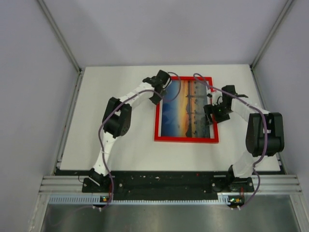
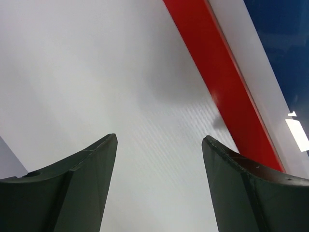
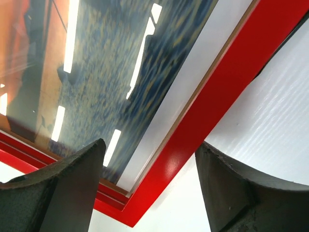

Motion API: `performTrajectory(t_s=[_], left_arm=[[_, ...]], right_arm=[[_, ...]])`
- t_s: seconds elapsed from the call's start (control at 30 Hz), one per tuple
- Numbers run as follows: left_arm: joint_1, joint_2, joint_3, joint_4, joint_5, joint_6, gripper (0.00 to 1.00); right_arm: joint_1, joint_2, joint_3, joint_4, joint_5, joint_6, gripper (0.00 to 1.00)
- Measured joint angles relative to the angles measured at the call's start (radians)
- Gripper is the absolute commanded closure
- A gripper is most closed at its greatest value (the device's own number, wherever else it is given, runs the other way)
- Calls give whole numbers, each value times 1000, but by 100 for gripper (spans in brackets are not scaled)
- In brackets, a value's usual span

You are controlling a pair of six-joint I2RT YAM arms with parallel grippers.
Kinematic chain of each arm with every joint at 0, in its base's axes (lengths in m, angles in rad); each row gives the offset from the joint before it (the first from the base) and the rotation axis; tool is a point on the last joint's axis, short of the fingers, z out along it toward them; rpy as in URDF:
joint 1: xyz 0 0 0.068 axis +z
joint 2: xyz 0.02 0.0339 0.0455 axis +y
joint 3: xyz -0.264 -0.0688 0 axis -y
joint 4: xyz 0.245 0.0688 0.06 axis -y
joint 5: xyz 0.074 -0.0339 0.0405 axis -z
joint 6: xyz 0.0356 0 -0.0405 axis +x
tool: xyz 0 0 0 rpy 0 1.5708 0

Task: Take the photo out of the frame
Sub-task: Pick up the photo frame item from the photo frame.

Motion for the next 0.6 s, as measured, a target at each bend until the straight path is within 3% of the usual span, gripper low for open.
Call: performTrajectory(t_s=[0.2, 0.33, 0.6], left_arm=[[19, -132, 0, -72, 72, -42, 22], [28, -218, 5, -77, 122, -77, 22], [26, -152, 65, -98, 198, -122, 22]], right_arm=[[-2, 53, 141, -17, -14, 37, 25], [-2, 109, 203, 8, -12, 66, 31], [-4, 179, 280, 41, 31, 117, 36]])
